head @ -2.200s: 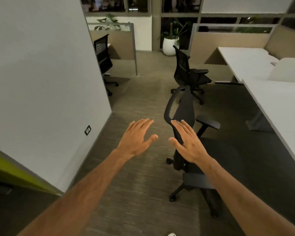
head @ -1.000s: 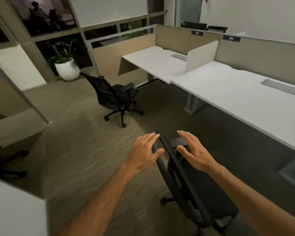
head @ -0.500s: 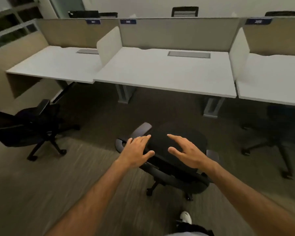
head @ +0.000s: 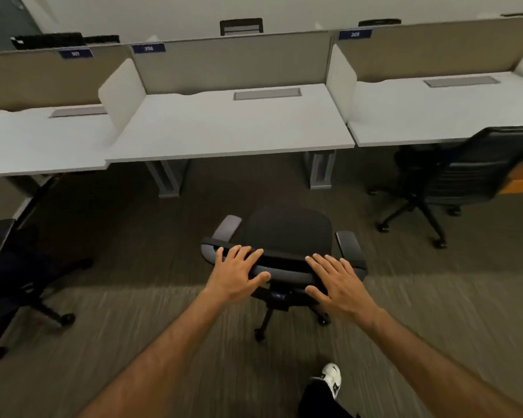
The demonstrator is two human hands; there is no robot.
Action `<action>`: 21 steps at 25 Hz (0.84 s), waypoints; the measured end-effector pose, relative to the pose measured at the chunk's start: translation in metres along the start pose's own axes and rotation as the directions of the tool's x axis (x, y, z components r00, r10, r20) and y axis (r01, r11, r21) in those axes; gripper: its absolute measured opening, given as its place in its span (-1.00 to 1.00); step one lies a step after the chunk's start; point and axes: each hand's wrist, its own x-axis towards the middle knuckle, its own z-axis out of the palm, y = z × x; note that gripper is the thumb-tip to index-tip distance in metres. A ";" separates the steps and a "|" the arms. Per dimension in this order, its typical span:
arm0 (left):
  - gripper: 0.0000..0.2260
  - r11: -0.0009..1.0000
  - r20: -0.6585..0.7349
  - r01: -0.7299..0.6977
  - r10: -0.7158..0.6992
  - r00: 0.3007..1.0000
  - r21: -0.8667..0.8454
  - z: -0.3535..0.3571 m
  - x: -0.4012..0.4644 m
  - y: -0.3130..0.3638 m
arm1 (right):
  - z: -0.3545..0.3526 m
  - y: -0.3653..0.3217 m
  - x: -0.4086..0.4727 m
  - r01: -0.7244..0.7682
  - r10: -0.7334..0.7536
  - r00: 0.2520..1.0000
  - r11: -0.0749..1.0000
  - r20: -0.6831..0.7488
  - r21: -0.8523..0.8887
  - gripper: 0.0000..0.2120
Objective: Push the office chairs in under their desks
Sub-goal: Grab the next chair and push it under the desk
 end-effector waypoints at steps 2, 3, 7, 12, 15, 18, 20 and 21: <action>-0.22 0.999 0.013 -0.014 0.014 1.000 0.034 -0.010 0.009 -0.011 | -0.004 0.002 -0.001 -0.049 0.049 0.999 0.999 -0.024 0.005 -0.25; -0.23 0.999 0.025 0.001 -0.002 1.000 0.035 -0.015 0.014 -0.016 | -0.005 0.003 -0.001 -0.067 0.067 0.997 0.998 -0.025 -0.012 -0.23; -0.20 0.999 0.042 0.032 -0.033 0.999 0.022 -0.019 0.019 -0.030 | -0.008 0.003 0.004 -0.100 0.098 0.995 0.993 -0.035 -0.063 -0.21; -0.20 0.990 0.008 -0.025 0.024 1.000 0.139 -0.024 0.024 -0.034 | -0.014 0.026 0.018 -0.082 0.079 0.996 0.985 -0.029 -0.149 -0.03; -0.23 0.985 -0.026 -0.062 0.067 0.997 0.159 -0.024 0.032 -0.041 | -0.016 0.044 0.029 -0.039 0.033 0.999 0.985 -0.040 -0.166 -0.03; -0.28 0.989 -0.124 -0.065 0.082 0.989 0.133 -0.012 0.042 -0.039 | -0.019 0.062 0.040 -0.011 0.002 0.999 0.983 -0.053 -0.184 -0.08; -0.31 0.995 -0.159 -0.055 0.069 0.985 0.088 -0.006 0.049 -0.037 | -0.024 0.072 0.051 0.011 -0.022 0.998 0.982 -0.058 -0.188 -0.09; -0.33 0.997 -0.164 -0.041 0.052 0.985 0.071 -0.006 0.055 -0.036 | -0.027 0.077 0.058 0.022 -0.033 0.998 0.982 -0.054 -0.189 -0.09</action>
